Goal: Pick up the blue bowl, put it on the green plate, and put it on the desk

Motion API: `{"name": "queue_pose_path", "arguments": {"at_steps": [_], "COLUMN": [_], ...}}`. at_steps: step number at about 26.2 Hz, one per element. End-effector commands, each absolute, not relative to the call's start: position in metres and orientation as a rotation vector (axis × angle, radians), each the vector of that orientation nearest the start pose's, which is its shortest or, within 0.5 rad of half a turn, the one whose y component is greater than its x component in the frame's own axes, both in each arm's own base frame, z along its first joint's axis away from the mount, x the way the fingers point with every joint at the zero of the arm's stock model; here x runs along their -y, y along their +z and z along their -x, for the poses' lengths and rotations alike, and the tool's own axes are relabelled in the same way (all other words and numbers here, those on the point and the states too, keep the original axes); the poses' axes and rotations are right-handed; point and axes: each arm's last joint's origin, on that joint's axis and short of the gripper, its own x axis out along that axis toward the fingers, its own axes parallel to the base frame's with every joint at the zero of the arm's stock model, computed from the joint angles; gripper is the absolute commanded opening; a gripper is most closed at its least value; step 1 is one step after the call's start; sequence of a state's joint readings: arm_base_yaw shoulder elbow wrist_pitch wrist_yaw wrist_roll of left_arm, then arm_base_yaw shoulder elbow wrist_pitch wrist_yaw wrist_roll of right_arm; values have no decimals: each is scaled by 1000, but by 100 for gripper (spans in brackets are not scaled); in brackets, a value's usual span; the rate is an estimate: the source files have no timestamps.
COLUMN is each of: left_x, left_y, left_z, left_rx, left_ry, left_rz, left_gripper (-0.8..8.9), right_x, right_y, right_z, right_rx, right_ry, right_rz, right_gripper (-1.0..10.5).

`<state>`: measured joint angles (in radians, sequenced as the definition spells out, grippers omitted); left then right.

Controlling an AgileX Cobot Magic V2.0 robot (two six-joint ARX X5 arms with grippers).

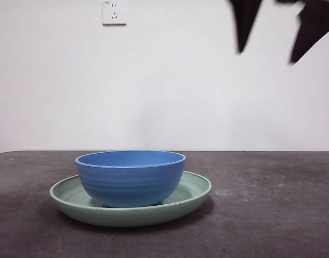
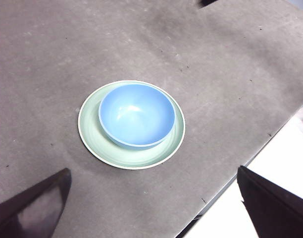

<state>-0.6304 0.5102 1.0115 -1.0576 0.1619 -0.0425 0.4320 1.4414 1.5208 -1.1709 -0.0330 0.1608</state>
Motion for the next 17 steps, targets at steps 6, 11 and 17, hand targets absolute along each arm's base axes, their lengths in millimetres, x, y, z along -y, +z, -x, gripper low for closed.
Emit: {"name": "queue_pose_path", "arguments": {"at_steps": [6, 11, 17], "left_x": [38, 39, 39], "left_y": [359, 360, 360], "left_z": [-44, -45, -45], "left_rx": [-524, -507, -509], "left_ry": [-769, -770, -769], "left_rz": [-87, -82, -79], "left_gripper": [679, 679, 679], "right_x": [-80, -56, -36], "right_y": [397, 388, 357], "right_z": [-160, -102, -63], "right_rx": [-1036, -997, -969], "right_ry": [360, 386, 382], "right_rz": [93, 47, 9], "right_gripper": [517, 517, 517]}}
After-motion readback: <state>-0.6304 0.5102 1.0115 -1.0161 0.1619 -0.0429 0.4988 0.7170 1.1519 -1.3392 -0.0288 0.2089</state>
